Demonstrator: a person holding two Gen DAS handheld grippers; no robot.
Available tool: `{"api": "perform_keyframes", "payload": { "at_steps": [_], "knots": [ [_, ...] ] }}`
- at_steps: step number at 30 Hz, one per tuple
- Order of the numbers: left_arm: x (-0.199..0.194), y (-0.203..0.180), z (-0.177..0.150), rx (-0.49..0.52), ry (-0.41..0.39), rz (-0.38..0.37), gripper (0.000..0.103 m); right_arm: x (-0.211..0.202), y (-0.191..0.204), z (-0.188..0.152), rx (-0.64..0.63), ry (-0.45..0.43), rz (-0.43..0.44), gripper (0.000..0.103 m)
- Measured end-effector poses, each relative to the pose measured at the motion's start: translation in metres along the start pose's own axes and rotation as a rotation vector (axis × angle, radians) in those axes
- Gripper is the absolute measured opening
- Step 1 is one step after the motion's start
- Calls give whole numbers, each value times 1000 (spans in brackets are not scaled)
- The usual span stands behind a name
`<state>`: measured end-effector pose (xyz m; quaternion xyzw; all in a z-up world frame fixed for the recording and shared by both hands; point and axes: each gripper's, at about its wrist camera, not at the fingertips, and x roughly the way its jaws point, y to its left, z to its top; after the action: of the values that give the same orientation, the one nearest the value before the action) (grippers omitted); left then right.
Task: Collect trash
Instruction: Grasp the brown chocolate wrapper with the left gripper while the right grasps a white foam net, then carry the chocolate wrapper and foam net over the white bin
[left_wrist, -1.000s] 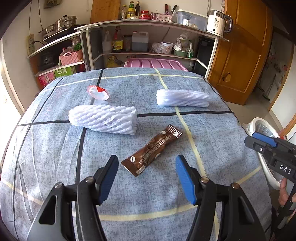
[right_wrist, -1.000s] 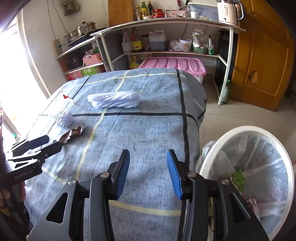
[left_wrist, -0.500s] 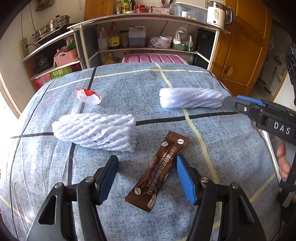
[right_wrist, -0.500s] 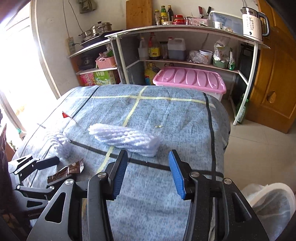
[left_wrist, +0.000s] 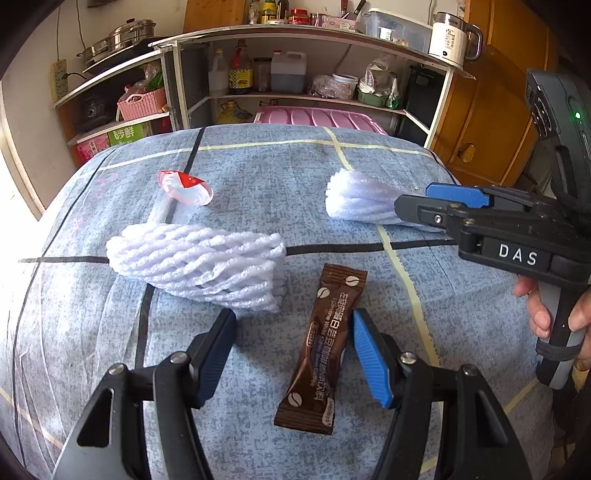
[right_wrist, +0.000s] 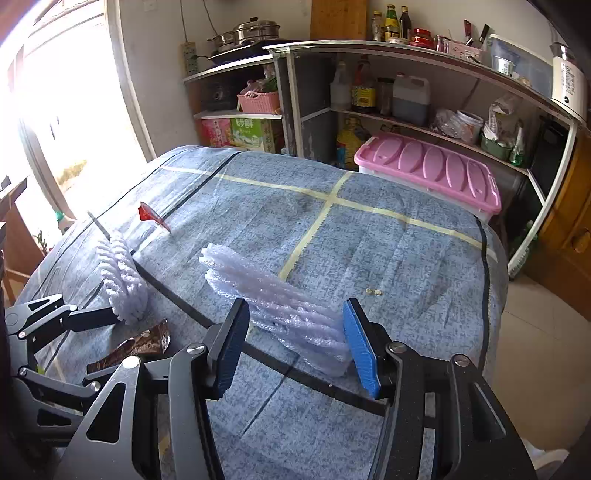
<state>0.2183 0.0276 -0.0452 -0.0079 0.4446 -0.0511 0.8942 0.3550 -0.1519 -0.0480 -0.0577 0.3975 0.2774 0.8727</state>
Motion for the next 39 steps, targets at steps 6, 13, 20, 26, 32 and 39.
{"api": "perform_keyframes", "payload": {
  "at_steps": [6,13,20,26,32,39],
  "knots": [
    [1,4,1,-14,-4,-7,66,12,5,0,-66,31,-94,59],
    [0,4,0,-24,-7,-3,65,11,0,-1,-26,23,-148,48],
    [-3,7,0,-45,-6,-10,39,3,-3,-4,20,33,-189,26],
    [-6,7,-2,-55,-2,-31,23,-8,-8,-9,142,39,-130,24],
    [-11,7,-6,-78,-5,-60,22,-32,-5,-17,224,5,-90,24],
    [-25,6,-10,-86,-24,-79,22,-59,8,-30,222,2,-82,24]
  ]
}}
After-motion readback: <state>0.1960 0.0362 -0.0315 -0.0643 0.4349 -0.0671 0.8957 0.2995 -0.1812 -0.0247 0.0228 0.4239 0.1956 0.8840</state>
